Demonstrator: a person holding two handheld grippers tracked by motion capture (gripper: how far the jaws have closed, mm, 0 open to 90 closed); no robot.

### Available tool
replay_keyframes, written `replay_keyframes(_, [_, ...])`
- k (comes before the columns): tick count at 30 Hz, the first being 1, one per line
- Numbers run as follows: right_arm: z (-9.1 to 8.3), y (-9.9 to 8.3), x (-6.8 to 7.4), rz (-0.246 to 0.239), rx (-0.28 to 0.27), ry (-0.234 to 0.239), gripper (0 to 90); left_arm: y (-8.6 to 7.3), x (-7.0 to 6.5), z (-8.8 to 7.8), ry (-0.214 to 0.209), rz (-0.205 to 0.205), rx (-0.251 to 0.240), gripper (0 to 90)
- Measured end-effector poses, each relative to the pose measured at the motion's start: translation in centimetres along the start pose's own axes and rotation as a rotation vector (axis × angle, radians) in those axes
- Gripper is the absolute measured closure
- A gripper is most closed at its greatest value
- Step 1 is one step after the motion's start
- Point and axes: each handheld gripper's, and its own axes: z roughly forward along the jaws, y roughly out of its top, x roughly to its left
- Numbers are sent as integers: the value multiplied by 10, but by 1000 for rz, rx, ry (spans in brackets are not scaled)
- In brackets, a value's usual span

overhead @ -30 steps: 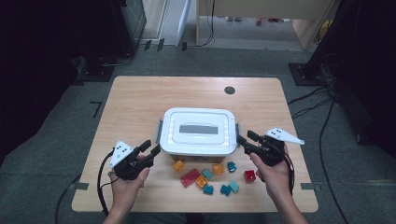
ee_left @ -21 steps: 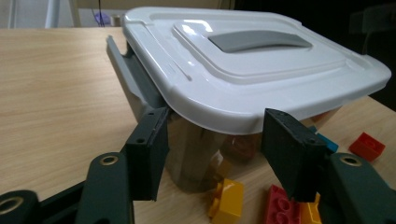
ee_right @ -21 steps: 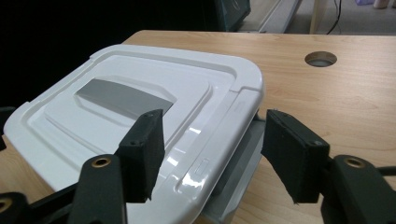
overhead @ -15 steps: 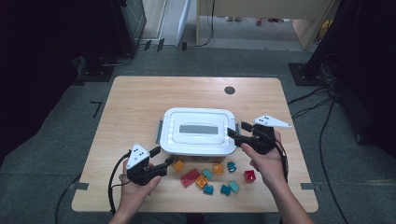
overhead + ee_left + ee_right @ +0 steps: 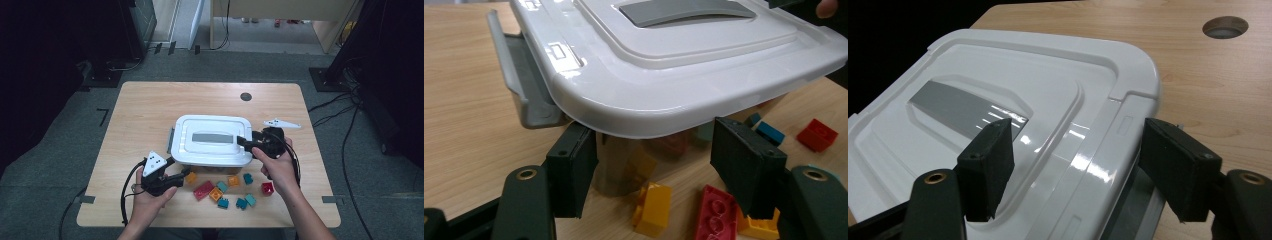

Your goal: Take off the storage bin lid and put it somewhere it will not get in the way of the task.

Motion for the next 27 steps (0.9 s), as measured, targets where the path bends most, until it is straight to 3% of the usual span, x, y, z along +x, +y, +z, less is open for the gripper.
replay_keyframes(4, [-1, 1, 0, 21, 6, 4, 297, 0, 0, -5, 41, -5, -18, 359])
replay_keyframes(19, [-2, 1, -1, 21, 9, 18, 305, 4, -1, -8, 67, 18, -26, 368])
replay_keyframes(27, [-3, 1, -1, -3, 0, 14, 316, 11, -2, -10, 67, 21, -44, 364])
